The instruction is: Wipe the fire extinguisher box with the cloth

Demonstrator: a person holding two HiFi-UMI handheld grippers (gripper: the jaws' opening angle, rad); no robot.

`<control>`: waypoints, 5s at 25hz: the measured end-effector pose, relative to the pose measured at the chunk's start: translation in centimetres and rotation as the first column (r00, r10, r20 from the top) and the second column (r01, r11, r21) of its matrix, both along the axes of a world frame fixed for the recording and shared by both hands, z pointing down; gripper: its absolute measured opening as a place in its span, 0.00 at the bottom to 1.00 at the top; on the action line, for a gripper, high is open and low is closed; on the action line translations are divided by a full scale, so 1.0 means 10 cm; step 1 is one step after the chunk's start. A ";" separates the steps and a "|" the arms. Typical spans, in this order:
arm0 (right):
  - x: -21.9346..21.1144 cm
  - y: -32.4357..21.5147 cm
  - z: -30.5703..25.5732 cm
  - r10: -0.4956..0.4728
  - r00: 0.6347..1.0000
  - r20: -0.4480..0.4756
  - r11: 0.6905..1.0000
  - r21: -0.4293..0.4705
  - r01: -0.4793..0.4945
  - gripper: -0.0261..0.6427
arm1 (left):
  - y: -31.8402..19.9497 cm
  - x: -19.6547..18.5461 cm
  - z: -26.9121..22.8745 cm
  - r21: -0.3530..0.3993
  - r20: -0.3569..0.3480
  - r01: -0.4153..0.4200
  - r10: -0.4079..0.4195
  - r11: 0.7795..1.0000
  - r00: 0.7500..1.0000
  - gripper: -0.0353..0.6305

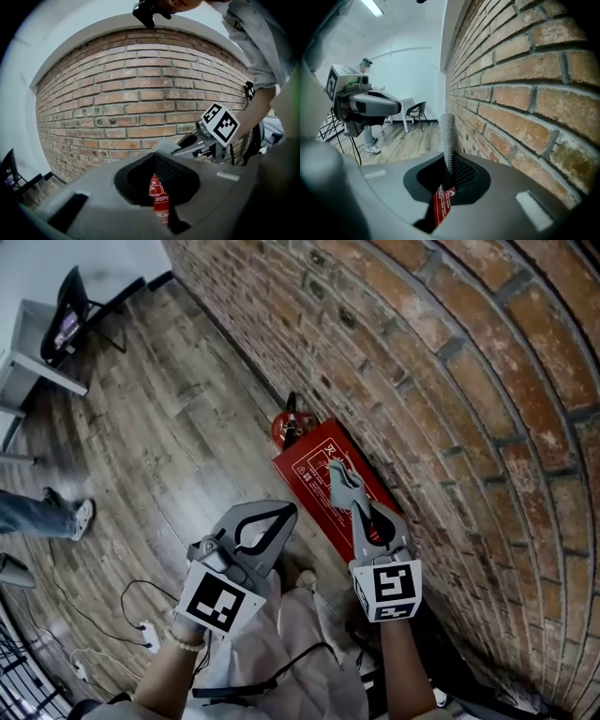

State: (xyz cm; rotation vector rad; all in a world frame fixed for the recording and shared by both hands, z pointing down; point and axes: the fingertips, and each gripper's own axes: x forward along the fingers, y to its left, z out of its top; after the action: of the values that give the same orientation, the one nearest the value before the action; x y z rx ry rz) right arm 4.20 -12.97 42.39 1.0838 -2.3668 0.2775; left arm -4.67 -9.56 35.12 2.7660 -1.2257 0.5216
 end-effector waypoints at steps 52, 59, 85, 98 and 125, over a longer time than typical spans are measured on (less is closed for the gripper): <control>-0.63 -1.12 2.05 0.035 0.979 -0.201 0.977 -0.199 -0.076 0.07 | -0.47 -0.49 0.93 -0.077 0.020 0.005 -0.004 0.997 1.000 0.05; -0.59 -1.11 2.05 0.023 0.976 -0.216 0.979 -0.192 -0.066 0.07 | -0.46 -0.48 0.96 -0.084 0.024 0.010 -0.008 0.996 1.000 0.05; -0.04 -0.86 2.04 0.067 0.972 -0.226 0.974 -0.196 -0.113 0.07 | -0.36 -0.13 1.00 -0.088 0.025 -0.029 0.032 0.996 0.999 0.05; 0.37 -0.62 2.05 0.097 0.965 -0.245 0.968 -0.204 -0.149 0.07 | -0.29 0.09 1.02 -0.091 0.028 -0.067 0.070 0.994 0.997 0.05; 1.37 0.10 2.10 0.162 0.929 -0.334 0.943 -0.225 -0.246 0.07 | -0.08 0.51 1.05 -0.101 0.008 -0.124 0.125 0.987 0.992 0.05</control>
State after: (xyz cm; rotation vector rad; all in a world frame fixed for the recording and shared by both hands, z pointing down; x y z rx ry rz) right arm 17.87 -11.97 63.35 1.1532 -1.8788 0.4477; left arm 0.47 -10.34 45.60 2.7701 -1.0041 0.5973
